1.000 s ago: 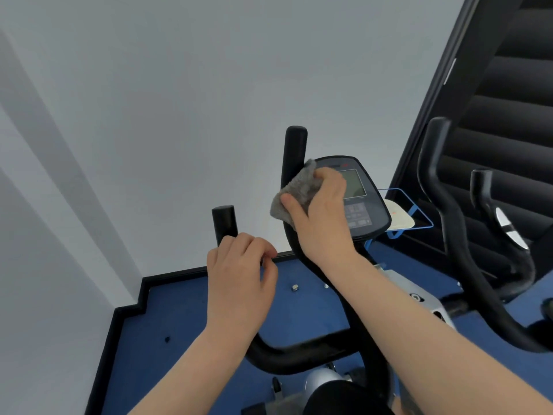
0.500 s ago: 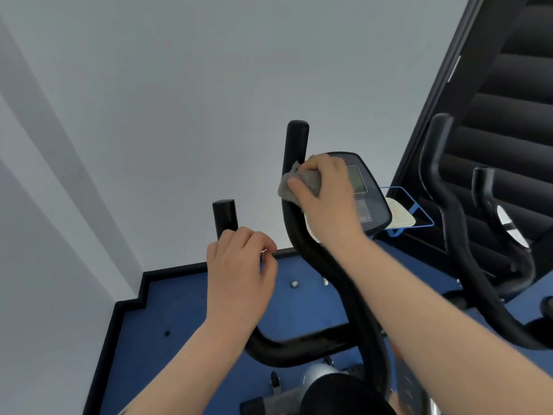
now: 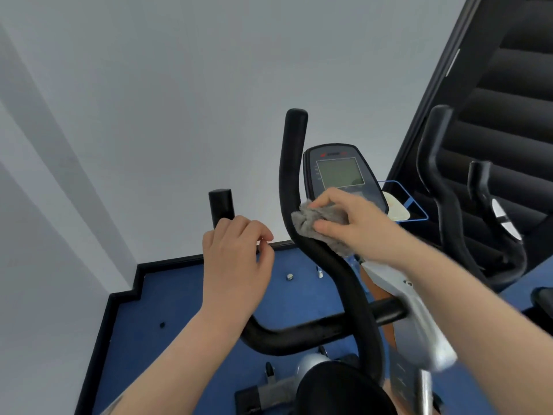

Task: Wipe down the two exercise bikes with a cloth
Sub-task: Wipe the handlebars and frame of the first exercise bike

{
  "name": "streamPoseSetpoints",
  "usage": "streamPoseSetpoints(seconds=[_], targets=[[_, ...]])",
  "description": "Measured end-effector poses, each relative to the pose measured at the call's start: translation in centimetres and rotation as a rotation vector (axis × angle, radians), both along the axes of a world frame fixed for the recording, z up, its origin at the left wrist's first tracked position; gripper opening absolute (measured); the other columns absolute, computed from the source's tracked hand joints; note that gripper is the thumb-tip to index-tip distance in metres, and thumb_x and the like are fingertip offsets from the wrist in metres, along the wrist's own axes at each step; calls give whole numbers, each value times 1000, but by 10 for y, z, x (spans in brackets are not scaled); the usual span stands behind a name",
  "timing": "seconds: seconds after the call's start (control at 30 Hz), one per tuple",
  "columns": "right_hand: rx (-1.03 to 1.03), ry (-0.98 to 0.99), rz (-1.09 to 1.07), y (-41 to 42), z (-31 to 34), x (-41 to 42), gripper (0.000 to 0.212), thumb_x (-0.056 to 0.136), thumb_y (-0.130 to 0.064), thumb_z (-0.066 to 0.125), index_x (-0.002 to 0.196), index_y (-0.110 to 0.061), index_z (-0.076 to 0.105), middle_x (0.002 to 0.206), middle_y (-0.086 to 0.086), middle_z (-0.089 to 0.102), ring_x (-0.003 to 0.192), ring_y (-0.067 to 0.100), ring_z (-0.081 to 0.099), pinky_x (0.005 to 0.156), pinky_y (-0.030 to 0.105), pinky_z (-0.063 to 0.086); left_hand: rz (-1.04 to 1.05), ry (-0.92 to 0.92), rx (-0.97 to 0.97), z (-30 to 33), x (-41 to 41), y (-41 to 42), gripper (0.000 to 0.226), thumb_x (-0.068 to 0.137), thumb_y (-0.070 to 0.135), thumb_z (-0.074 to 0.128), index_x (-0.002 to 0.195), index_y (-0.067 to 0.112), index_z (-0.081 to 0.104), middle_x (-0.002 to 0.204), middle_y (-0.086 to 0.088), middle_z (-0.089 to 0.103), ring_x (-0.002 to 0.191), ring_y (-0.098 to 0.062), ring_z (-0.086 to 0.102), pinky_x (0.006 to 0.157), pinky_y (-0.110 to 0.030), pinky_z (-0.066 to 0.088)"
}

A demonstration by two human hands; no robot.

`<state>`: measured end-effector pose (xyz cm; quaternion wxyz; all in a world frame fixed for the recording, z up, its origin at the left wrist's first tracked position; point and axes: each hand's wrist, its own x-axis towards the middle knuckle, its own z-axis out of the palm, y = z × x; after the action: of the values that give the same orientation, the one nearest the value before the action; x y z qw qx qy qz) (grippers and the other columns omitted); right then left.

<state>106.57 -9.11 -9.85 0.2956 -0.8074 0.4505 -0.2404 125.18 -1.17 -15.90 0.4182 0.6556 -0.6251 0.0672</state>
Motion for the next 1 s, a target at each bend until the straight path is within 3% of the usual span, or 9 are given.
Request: streamPoseSetpoints(seconds=[0.17, 0.33, 0.47, 0.53, 0.63, 0.7, 0.8, 0.87, 1.0], targets=[[-83, -143, -89, 16, -14, 23, 18, 96, -24, 56, 113, -30, 50, 92, -6, 63, 78, 7, 56, 67, 22, 43, 5, -6, -16, -1, 3, 0, 19, 77, 2, 65, 82, 20, 64, 83, 7, 58, 80, -19, 49, 75, -29, 26], [3, 162, 88, 16, 4, -25, 14, 94, -31, 59, 101, -42, 55, 84, 4, 68, 66, 17, 58, 68, 33, 49, 13, -6, -15, -1, 1, -2, 20, 76, 0, 65, 82, 19, 64, 83, 7, 58, 80, -19, 49, 75, -28, 26], [-56, -65, 5, 24, -11, -8, 18, 95, -20, 59, 108, -32, 58, 90, -13, 65, 80, 0, 58, 71, 16, 43, 11, 6, -10, -1, 3, 0, 21, 79, 0, 65, 83, 20, 64, 83, 8, 57, 79, -18, 49, 77, -27, 25], [-121, -145, -70, 49, -30, -10, 21, 94, -19, 59, 108, -35, 57, 88, -14, 66, 81, 0, 59, 69, 16, 43, 12, 16, -14, -1, 3, 1, 20, 80, 1, 65, 83, 21, 64, 85, 9, 57, 79, -16, 48, 78, -24, 23], [-127, 17, -48, 64, -28, -41, 25, 91, -25, 62, 102, -46, 55, 85, -19, 67, 76, 1, 62, 66, 20, 48, 19, 19, -18, -1, 1, 2, 20, 81, 1, 64, 84, 20, 65, 86, 9, 58, 79, -15, 49, 80, -21, 21], [-57, 64, -9, 54, -13, -50, 25, 90, -24, 65, 97, -47, 58, 80, -23, 64, 73, -5, 60, 64, 14, 44, 26, 30, -22, 1, -1, 2, 20, 82, 1, 64, 84, 20, 65, 86, 10, 57, 79, -13, 48, 80, -21, 21], [-53, -67, -108, 53, -14, -33, 20, 91, -20, 64, 101, -37, 62, 88, -18, 64, 85, -4, 58, 75, 16, 42, 7, 133, -54, 5, -3, 7, 21, 83, 0, 63, 85, 21, 64, 86, 17, 53, 76, -8, 47, 82, -31, 35], [-133, -106, -238, 81, -32, -23, 19, 92, -18, 61, 107, -31, 61, 82, -21, 61, 81, -10, 56, 70, 5, 38, 3, 208, -78, 12, -6, 15, 21, 84, 2, 61, 85, 23, 64, 86, 23, 51, 75, -2, 47, 82, -37, 43], [-199, -3, -254, 116, -40, -49, 24, 89, -20, 67, 107, -34, 64, 79, -25, 55, 75, -9, 54, 69, 1, 38, -30, 345, -47, 21, -34, 47, 27, 85, 10, 59, 83, 37, 60, 91, 19, 57, 83, -4, 55, 76, -21, 42]])
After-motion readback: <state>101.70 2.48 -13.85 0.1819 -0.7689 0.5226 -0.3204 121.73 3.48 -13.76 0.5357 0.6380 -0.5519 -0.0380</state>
